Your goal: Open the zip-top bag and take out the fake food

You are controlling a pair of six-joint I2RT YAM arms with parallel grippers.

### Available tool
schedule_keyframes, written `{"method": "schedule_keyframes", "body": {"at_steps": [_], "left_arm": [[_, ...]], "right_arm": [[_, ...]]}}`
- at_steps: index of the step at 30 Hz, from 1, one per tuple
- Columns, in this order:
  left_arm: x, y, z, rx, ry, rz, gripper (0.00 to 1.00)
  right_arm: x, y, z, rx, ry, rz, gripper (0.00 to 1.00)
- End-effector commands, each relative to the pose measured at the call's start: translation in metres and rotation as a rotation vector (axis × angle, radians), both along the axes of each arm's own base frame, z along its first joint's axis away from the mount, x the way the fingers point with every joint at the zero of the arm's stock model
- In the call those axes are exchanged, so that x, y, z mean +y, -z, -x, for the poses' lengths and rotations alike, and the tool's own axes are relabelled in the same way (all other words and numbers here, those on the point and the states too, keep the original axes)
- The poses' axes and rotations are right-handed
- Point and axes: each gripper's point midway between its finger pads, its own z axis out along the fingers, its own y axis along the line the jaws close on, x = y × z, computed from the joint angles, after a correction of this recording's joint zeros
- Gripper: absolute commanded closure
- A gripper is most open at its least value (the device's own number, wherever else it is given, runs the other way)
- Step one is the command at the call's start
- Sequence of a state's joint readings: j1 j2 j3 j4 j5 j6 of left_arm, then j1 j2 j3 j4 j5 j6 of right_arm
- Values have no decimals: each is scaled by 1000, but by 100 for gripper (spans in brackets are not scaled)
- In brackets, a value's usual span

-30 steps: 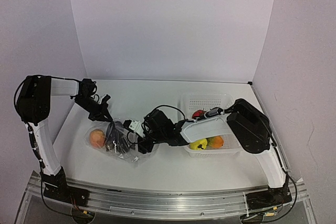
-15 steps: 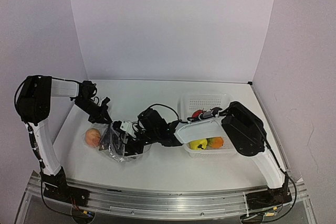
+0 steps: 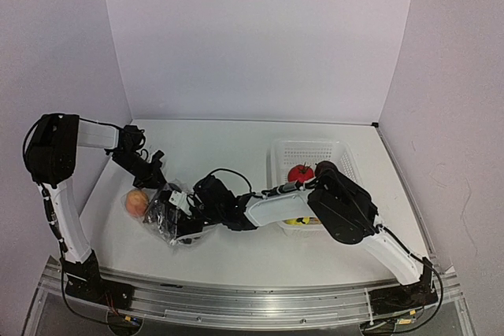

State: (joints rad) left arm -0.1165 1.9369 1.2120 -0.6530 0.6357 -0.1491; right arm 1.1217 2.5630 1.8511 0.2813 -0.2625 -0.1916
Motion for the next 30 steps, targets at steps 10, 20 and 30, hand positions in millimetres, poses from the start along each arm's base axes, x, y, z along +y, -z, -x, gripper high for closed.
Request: {"method": "schedule_keyframes", "body": {"at_steps": [10, 20, 30], "left_arm": [[-2, 7, 20, 56, -36, 6, 100], [-4, 6, 19, 49, -45, 30, 100], [31, -22, -32, -92, -109, 17, 100]], "right_arm": [[44, -49, -27, 82, 95, -239, 22], [40, -53, -42, 46, 178, -248, 51], [-17, -86, -29, -108, 200, -196, 57]]}}
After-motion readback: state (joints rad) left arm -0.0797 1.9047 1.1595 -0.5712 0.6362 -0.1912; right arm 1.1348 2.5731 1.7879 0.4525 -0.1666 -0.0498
